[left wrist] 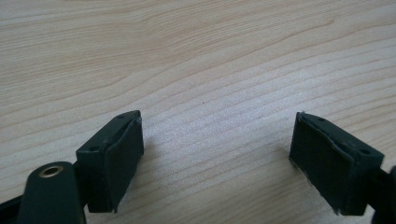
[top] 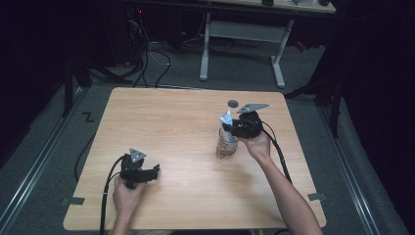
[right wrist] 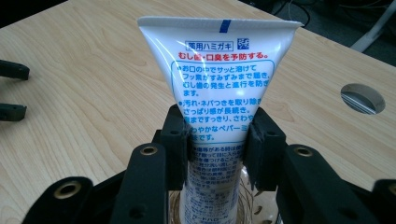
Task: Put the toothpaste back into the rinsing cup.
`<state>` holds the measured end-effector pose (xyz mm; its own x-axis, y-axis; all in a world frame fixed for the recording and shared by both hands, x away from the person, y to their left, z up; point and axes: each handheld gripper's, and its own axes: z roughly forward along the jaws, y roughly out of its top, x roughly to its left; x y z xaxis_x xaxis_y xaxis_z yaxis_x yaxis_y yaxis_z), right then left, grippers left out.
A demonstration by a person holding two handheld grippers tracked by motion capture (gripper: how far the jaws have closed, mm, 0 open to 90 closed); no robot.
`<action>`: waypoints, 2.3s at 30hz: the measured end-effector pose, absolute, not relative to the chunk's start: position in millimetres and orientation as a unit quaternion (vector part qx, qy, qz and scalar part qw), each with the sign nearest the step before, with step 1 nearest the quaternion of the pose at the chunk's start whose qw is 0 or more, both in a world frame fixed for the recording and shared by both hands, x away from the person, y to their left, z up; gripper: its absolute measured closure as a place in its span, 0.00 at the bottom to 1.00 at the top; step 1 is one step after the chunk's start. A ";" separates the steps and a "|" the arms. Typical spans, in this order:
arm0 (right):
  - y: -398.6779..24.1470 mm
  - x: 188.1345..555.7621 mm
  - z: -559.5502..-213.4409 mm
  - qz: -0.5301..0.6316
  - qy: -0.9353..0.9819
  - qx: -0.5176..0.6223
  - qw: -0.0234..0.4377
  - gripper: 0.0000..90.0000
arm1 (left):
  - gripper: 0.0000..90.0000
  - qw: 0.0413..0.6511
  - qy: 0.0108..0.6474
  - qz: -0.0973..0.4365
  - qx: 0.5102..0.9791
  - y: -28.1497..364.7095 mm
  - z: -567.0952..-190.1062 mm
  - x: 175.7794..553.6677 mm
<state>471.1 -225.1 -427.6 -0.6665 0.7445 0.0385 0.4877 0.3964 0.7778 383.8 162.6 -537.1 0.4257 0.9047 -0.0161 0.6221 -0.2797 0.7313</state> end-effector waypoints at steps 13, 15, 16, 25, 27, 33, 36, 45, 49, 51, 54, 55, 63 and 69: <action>-225.5 469.6 -431.5 0.395 0.825 0.374 0.154 0.72 | 0.20 0.341 0.494 0.207 0.773 162.6 -537.1 383.8; -225.3 469.4 -432.2 0.391 0.826 0.375 0.154 0.71 | 0.20 0.341 0.494 0.207 0.773 162.6 -537.1 383.8; -224.9 469.0 -432.4 0.390 0.827 0.375 0.155 0.71 | 0.20 0.341 0.494 0.207 0.772 162.6 -537.1 383.8; -224.5 468.0 -435.2 0.383 0.832 0.371 0.155 0.71 | 0.20 0.341 0.494 0.207 0.773 162.6 -537.1 383.8; -224.8 467.6 -435.8 0.380 0.833 0.371 0.154 0.71 | 0.20 0.341 0.494 0.207 0.773 162.6 -537.1 383.8; -224.4 466.1 -438.4 0.372 0.837 0.369 0.156 0.70 | 0.20 0.341 0.494 0.207 0.773 162.6 -537.1 383.8; -226.3 464.3 -440.0 0.375 0.835 0.370 0.156 0.70 | 0.20 0.341 0.494 0.207 0.773 162.6 -537.1 383.8; -231.3 460.9 -439.2 0.373 0.837 0.371 0.152 0.70 | 0.20 0.341 0.494 0.207 0.773 162.6 -537.1 383.8; -232.7 459.9 -438.6 0.371 0.838 0.370 0.153 0.69 | 0.20 0.341 0.494 0.207 0.773 162.6 -537.1 383.8; -233.0 458.5 -438.6 0.369 0.839 0.371 0.152 0.69 | 0.20 0.341 0.494 0.207 0.773 162.6 -537.1 383.8; -233.6 456.4 -438.8 0.368 0.839 0.370 0.153 0.69 | 0.20 0.341 0.494 0.207 0.773 162.6 -537.1 383.8; -233.9 455.8 -438.9 0.368 0.839 0.370 0.154 0.69 | 0.20 0.341 0.494 0.207 0.773 162.6 -537.1 383.8; -237.3 452.0 -439.3 0.372 0.838 0.371 0.150 0.67 | 0.20 0.341 0.494 0.207 0.773 162.6 -537.1 383.8; -237.9 447.4 -438.7 0.375 0.837 0.369 0.151 0.64 | 0.20 0.341 0.494 0.208 0.773 162.5 -537.1 383.8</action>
<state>447.4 -237.9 -438.7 -0.6816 0.7313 0.0245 0.5045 0.4454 0.7396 383.8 162.5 -537.1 0.4258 0.9047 -0.0158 0.6220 -0.2799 0.7313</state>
